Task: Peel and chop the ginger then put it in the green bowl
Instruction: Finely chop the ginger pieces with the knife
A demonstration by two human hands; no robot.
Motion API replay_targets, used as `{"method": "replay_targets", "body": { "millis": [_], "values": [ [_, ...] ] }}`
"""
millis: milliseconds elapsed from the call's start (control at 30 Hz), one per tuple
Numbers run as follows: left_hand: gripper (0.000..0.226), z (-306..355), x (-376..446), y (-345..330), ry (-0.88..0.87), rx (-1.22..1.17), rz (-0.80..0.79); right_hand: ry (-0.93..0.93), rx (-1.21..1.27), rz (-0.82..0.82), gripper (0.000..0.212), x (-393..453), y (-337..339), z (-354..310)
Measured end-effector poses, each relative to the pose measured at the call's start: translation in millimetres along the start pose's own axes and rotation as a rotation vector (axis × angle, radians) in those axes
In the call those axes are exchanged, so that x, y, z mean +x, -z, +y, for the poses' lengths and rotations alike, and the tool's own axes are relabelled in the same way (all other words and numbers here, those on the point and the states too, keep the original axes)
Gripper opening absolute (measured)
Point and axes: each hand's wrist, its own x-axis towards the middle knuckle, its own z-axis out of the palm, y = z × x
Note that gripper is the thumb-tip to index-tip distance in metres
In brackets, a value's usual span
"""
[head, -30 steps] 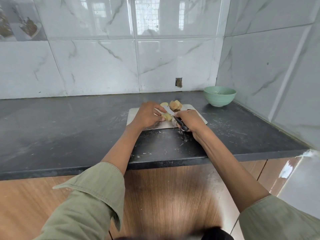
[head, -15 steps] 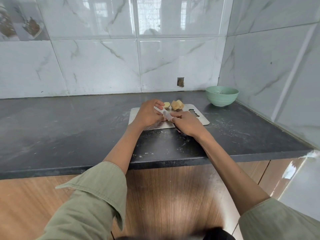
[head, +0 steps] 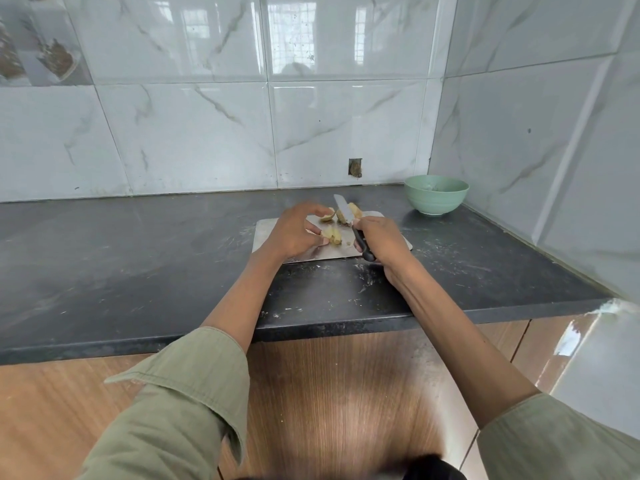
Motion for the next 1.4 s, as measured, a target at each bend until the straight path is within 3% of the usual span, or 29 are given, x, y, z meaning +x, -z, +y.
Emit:
{"method": "replay_targets", "body": {
  "millis": [233, 467, 667, 800, 1100, 1400],
  "values": [
    [0.038, -2.8, 2.0, -6.2, -0.128, 0.181, -0.130, 0.024, -0.045, 0.084, 0.022, 5.8, 0.2, 6.7],
    [0.021, -2.4, 5.4, -8.1, -0.127, 0.237, -0.066, 0.078, -0.187, 0.105, 0.034, 7.9, -1.9, 10.7],
    [0.032, -4.7, 8.3, -11.5, -0.047, 0.247, 0.015, 0.058, -0.334, 0.135, 0.032, 12.3, -3.1, 15.1],
    [0.040, -4.4, 7.0, -10.6, -0.028, 0.230, 0.023, 0.080, -0.525, 0.149, 0.020, 10.4, -2.3, 13.8],
    [0.017, -3.3, 6.9, -5.6, -0.046, 0.191, 0.017, 0.064, -0.576, 0.144, 0.022, 8.8, -3.1, 14.1],
    [0.031, 0.4, 3.9, 0.6, -0.059, 0.189, 0.020, 0.100, -0.834, 0.243, 0.022, -3.0, 0.7, 11.7]
  ]
}}
